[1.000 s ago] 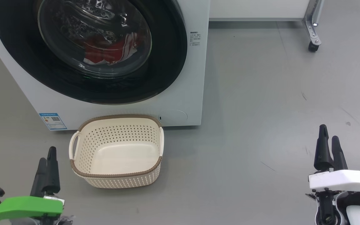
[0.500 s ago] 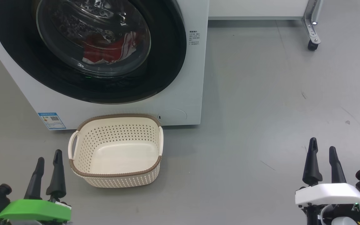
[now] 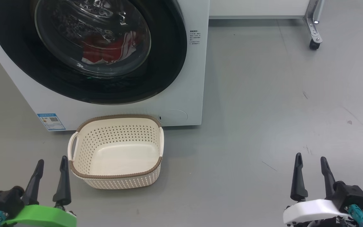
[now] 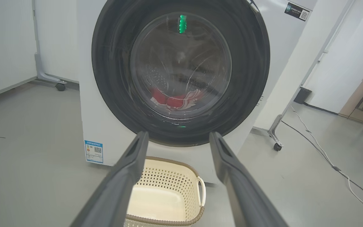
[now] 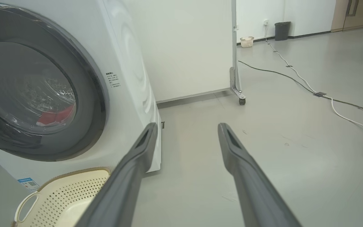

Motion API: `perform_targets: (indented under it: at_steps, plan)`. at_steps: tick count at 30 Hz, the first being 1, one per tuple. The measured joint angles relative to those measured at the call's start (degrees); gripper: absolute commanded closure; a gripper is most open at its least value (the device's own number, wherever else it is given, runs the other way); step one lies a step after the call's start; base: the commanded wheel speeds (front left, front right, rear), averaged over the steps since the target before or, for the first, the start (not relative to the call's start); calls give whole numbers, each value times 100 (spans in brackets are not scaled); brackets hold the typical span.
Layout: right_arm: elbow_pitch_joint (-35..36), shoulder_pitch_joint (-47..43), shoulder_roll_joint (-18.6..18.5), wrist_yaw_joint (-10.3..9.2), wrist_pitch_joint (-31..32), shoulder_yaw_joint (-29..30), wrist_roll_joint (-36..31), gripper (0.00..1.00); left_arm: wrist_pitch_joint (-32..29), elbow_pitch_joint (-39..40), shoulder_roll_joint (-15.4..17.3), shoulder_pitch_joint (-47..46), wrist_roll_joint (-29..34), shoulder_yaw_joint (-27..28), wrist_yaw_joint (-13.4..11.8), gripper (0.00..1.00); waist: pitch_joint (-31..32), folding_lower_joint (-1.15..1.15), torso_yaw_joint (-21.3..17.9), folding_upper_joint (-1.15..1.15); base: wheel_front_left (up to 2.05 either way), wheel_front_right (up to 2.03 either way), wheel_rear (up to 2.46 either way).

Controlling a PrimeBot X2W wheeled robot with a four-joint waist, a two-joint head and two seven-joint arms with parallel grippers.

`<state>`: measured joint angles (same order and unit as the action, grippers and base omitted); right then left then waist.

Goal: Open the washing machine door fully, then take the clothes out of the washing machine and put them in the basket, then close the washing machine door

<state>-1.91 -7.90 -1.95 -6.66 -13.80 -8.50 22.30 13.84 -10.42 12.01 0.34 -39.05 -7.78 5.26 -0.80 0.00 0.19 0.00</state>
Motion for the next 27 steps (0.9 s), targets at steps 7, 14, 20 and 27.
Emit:
perform_targets:
  at_steps: [7, 14, 20, 27]
  plan:
    - [-122, -3, -3, -13, -64, -83, -261, 0, 45, -191, 57, 6, 499, -149, -99, 0, -3, 0, -27, 0, 0, 0, 0]
    - [-246, -3, -7, -14, -64, -96, -170, 0, 45, -427, 3, 88, 701, -172, -194, 0, 13, 0, -57, 0, 0, 0, 0]
    - [-397, -3, -7, -15, -64, -169, -68, 0, 45, -602, -73, 88, 797, -178, -202, 0, 38, 0, -78, 0, 0, 0, 0]
    - [-470, -3, -8, -55, -64, -200, -22, 0, 45, -698, -220, 88, 798, -162, -201, 0, 42, 0, -94, 0, 0, 0, 0]
